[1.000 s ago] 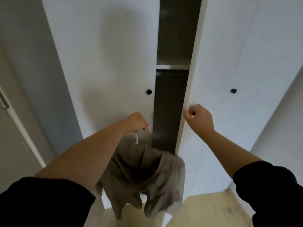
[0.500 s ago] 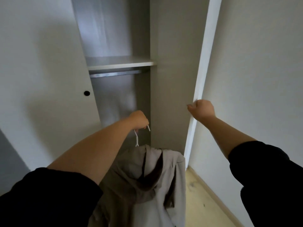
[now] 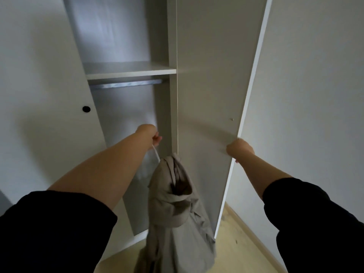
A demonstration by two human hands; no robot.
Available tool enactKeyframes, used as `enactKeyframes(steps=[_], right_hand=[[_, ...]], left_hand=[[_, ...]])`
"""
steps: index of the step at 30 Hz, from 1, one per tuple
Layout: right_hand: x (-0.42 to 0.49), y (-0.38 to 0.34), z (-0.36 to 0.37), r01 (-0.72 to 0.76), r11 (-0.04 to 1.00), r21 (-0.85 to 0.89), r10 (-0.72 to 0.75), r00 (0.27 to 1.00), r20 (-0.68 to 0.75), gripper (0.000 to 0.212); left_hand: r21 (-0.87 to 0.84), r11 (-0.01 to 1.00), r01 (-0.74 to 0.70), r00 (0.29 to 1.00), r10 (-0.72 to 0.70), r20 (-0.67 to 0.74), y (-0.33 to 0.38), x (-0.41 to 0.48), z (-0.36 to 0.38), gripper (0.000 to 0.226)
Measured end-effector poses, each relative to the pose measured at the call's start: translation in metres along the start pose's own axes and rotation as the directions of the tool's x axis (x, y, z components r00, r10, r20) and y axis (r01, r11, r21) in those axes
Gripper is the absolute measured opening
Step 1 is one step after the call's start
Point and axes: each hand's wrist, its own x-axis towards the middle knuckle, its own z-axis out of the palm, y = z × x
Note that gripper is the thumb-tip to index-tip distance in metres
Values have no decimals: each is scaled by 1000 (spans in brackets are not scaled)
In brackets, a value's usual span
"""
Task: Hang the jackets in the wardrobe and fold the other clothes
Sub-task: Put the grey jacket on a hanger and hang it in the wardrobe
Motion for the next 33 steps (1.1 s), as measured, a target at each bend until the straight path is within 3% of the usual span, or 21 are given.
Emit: enactKeyframes(steps=[5,8,11,14,18,21,22,23,24,25,26,27,28,29,30,31,32,33], right_hand=[[-7,-5,10,-8,973,-229,48,984,170,23],[-18,-22,32,134,892,-431,-11,961,276,29],[-20,-57,79,299,933,-198,-191,882,430,41],[-9,-99,120,385,916,-112,-293,833,470,63],[22,-143,159,486,858,-167,-360,800,480,40],[45,-171,174,481,856,-191,-391,843,368,15],[51,-182,178,471,866,-168,-398,853,338,20],[57,-193,183,453,881,-136,-397,865,308,25],[63,-203,187,427,899,-95,-389,879,276,28],[70,-212,191,392,919,-50,-369,897,243,28],[75,-221,195,358,934,-10,-348,912,215,28],[80,-228,199,331,943,22,-329,923,198,27],[84,-235,203,314,948,43,-316,929,195,27],[86,-240,207,298,953,62,-304,932,198,27],[87,-245,209,283,956,80,-293,934,206,26],[88,-248,212,275,957,97,-289,934,209,27],[87,-250,213,271,957,102,-287,933,215,27],[86,-251,213,271,956,112,-289,931,221,27]], left_hand=[[-195,981,13,994,9,110,-7,-1,23,19],[-273,962,10,991,27,130,-11,3,26,16],[-359,933,13,994,28,110,-9,22,22,27],[-457,889,-8,994,57,93,4,50,9,19],[-577,816,-22,965,167,200,27,106,-15,37],[-450,891,-62,936,209,283,50,150,-38,39],[-288,946,-146,933,229,277,58,164,-48,37],[-2,961,-278,932,270,243,64,178,-59,33],[356,849,-391,918,333,214,68,194,-71,26],[667,616,-419,903,362,232,66,213,-84,20],[891,270,-365,899,350,263,63,228,-99,20],[960,-100,-263,900,333,281,54,243,-116,26],[922,-351,-160,883,367,293,42,254,-131,34],[867,-491,-89,873,381,305,34,264,-141,37],[921,-378,-91,857,442,266,33,264,-147,54],[959,-278,-45,716,661,225,32,267,-149,86],[982,-184,-39,748,646,150,24,276,-150,101],[972,-235,-5,840,526,131,17,275,-146,92]])
